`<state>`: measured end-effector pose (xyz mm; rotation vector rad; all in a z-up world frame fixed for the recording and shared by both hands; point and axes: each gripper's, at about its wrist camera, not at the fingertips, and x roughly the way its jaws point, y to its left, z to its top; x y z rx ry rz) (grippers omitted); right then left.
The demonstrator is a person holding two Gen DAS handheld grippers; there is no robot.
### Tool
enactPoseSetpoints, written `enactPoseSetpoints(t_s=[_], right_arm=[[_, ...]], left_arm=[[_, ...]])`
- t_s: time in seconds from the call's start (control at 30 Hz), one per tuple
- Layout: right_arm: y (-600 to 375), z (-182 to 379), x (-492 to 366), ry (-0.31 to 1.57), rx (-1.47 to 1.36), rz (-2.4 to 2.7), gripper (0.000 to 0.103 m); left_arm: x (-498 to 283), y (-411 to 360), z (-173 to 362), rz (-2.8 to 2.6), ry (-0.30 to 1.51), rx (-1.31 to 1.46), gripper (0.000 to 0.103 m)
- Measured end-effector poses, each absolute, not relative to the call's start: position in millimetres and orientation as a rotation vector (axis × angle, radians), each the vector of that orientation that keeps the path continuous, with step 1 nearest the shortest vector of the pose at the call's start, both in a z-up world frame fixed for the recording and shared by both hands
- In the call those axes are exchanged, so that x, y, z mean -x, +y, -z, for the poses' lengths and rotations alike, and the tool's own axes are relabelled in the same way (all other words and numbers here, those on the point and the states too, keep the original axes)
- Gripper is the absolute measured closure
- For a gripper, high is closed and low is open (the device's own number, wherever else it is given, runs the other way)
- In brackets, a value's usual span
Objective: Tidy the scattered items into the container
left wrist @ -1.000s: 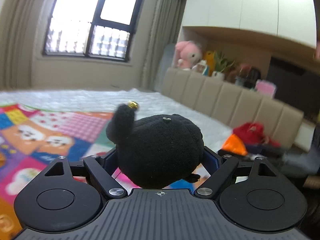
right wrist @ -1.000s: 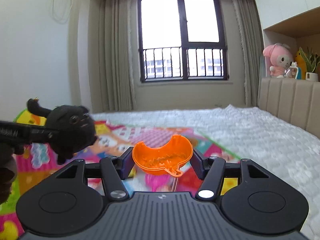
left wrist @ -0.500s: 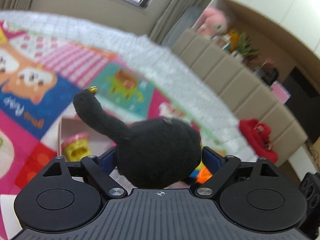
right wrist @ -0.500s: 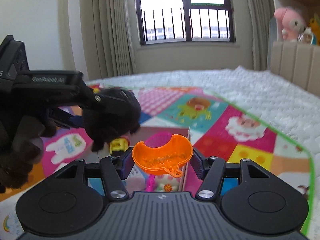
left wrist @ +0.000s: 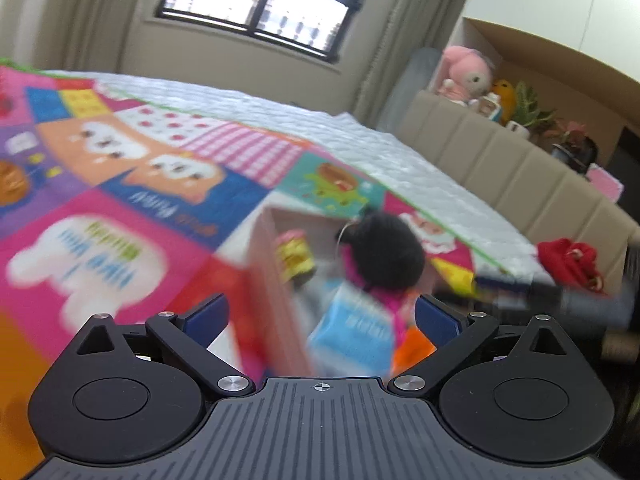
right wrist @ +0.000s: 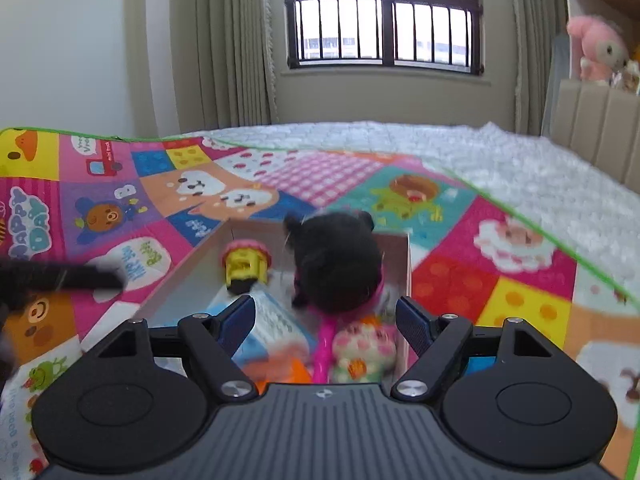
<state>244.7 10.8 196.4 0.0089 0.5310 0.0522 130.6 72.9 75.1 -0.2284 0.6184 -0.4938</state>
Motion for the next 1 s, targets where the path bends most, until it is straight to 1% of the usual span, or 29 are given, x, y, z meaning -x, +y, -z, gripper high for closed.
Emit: enactPoseSetpoints(t_s=[0.13,0.3,0.33,0.37,0.4,0.47,0.63,0.7,0.77,0.83,0.9,0.97,1.0], right_arm=[[29.9,-202.0,-276.4,0.521,0.131,-0.037,0.025],[52.4,-183.8,-338.8,0.62,0.32,0.023,0.025],[52.4,-179.1,-348.9,0.651,0.332,0.03,0.03],[50.5,-177.6,-354.3,0.686,0.32,0.02,0.039],[49.7,-180.2,-356.4,0.706,0.3,0.013,0.04],[46.5,-195.3,-351.9,0.717,0.228,-0.026,0.041],[16.4,-251.5,-335.6,0.737,-0.179,-0.127,0.041],[7.0,-257.7,-336.9,0.788,-0.332,-0.157,0.04],[-0.6,-249.2,-345.2,0.868,-0.473,-0.173,0.04],[-6.2,-228.3,-356.5,0.948,-0.593,-0.153,0.04],[-11.0,-202.9,-366.7,0.983,-0.655,-0.092,0.039],[-15.1,-181.1,-373.8,0.998,-0.673,-0.043,0.034],[-17.9,-176.3,-373.3,0.991,-0.681,-0.057,0.033]], left_arm=[[-102.2,90.0,-61.9,0.471,0.644,0.277,0.001],[-82.4,104.2,-59.0,0.452,0.638,0.31,0.0],[-79.8,107.7,-58.9,0.441,0.633,0.316,0.0],[-76.8,111.7,-58.7,0.432,0.628,0.327,0.0],[-75.1,115.4,-58.8,0.429,0.626,0.341,0.0],[-74.3,122.1,-57.4,0.421,0.623,0.374,0.0],[-76.0,131.0,-52.5,0.416,0.631,0.434,0.0],[-76.0,131.2,-50.1,0.419,0.641,0.441,0.0],[-75.5,131.4,-47.4,0.416,0.655,0.442,0.0],[-74.1,132.7,-44.9,0.405,0.665,0.44,0.0],[-73.1,134.2,-43.2,0.39,0.673,0.433,0.0],[-71.4,136.5,-42.8,0.374,0.676,0.42,0.0],[-70.3,138.0,-42.8,0.368,0.675,0.412,0.0]])
